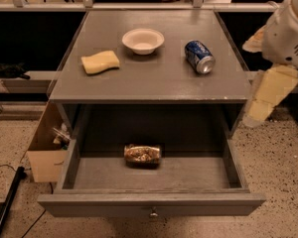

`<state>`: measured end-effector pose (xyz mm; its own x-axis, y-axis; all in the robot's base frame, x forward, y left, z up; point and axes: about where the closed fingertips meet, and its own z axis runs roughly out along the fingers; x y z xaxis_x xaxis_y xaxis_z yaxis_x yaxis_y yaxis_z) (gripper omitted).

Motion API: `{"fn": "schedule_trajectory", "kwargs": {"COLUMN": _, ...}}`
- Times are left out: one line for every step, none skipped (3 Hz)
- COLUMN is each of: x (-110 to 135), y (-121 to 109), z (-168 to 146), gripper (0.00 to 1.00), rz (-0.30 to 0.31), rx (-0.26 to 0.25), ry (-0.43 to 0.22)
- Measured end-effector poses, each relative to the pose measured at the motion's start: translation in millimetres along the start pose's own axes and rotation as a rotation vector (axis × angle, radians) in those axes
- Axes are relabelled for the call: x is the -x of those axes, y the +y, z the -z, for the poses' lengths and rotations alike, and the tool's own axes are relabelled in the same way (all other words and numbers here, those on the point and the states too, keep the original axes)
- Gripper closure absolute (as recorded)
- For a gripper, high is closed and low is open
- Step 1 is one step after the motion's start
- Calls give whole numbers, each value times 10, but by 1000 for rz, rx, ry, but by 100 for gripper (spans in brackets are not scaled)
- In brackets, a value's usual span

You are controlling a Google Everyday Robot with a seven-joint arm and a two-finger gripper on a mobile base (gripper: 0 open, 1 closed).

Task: Pick orange can from top drawer and place on counter

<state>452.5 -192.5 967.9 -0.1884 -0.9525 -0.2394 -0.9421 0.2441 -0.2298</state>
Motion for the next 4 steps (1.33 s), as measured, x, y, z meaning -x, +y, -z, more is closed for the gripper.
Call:
{"fn": "schedule_trajectory", "kwargs": {"x": 195, "y": -79, "z": -425, "gripper": 0, "rz": 0, "rx": 68, "ry": -133}}
{"fn": "schedule_trajectory", "kwargs": {"x": 412, "y": -80, "z": -741, "gripper": 0, "rz": -1, "rx": 135, "ry": -284}}
{"fn": "schedule_trajectory", "kwargs": {"x": 355, "y": -70, "z": -974, "gripper": 0, "rz": -60, "rx": 174, "ry": -392}}
{"fn": "schedule_trajectory", "kwargs": {"x": 239, "y": 13, "z": -1230, "gripper": 0, "rz": -128, "rx": 203, "ry": -452}}
